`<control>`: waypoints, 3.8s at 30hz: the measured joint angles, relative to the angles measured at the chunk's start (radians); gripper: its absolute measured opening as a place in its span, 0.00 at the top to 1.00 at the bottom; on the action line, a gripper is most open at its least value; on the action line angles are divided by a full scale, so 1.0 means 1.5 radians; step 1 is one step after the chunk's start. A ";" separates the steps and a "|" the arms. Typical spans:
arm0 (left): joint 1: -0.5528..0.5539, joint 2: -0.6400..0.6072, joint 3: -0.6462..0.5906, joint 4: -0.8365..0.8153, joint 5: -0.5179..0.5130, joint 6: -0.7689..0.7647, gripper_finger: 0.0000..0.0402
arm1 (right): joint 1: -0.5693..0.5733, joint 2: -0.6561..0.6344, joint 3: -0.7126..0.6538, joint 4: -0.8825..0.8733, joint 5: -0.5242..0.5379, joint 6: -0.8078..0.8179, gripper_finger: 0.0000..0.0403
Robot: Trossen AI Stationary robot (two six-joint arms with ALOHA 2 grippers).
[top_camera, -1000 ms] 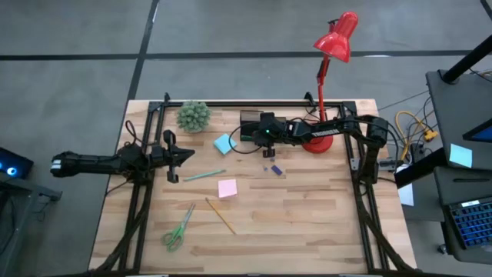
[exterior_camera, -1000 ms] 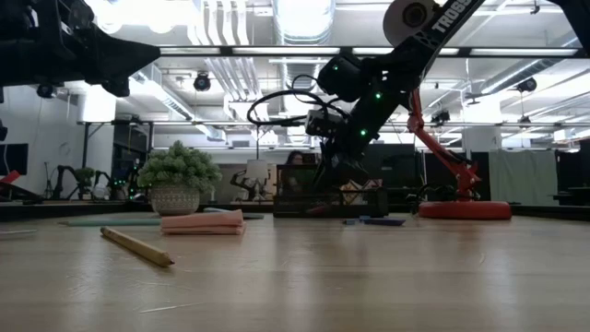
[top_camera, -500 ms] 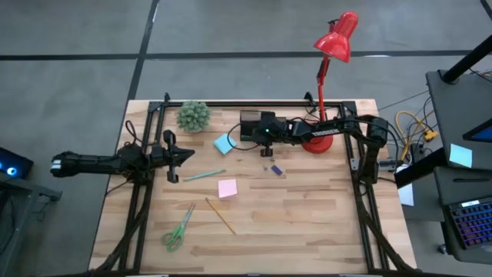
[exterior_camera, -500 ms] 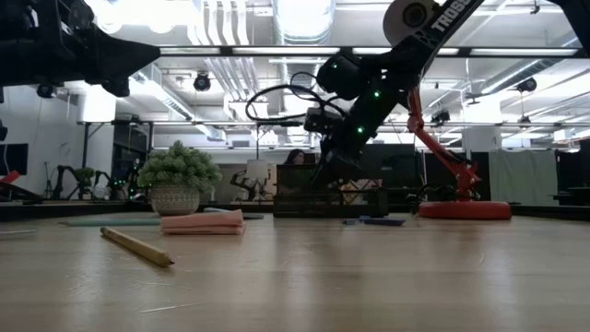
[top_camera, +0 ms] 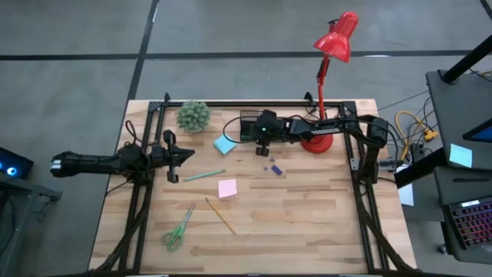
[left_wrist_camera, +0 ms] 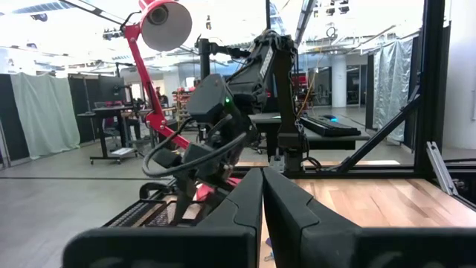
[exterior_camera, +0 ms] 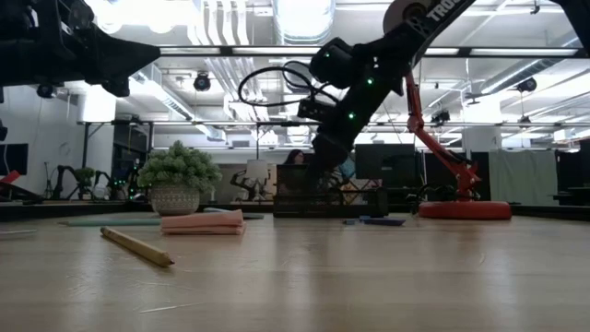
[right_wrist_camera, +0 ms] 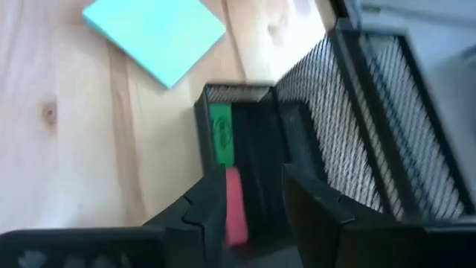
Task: Pick and place office supplies into organizer
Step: Put the dark blue eraser into the desk organizer
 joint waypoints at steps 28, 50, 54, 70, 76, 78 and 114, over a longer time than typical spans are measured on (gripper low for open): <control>0.000 0.000 0.000 0.000 0.000 0.000 1.00 | 0.117 0.000 0.046 -0.366 -0.013 0.448 0.53; 0.000 0.000 0.000 0.000 0.000 0.000 1.00 | 0.158 0.002 0.018 -0.384 -0.070 0.575 0.53; 0.000 0.000 0.000 0.000 0.000 0.000 1.00 | 0.158 0.002 0.009 -0.381 -0.070 0.590 0.53; 0.000 0.000 0.000 0.000 0.000 0.000 1.00 | 0.171 0.002 -0.027 -0.337 -0.069 0.607 0.53; 0.000 0.000 0.000 0.000 0.000 0.000 1.00 | 0.175 0.002 -0.048 -0.321 -0.068 0.607 0.53; 0.000 0.000 0.000 0.000 0.000 0.000 1.00 | 0.176 0.000 -0.055 -0.316 -0.068 0.608 0.53; 0.000 0.000 0.000 0.000 0.000 0.000 1.00 | 0.176 0.001 -0.063 -0.296 -0.057 0.597 0.79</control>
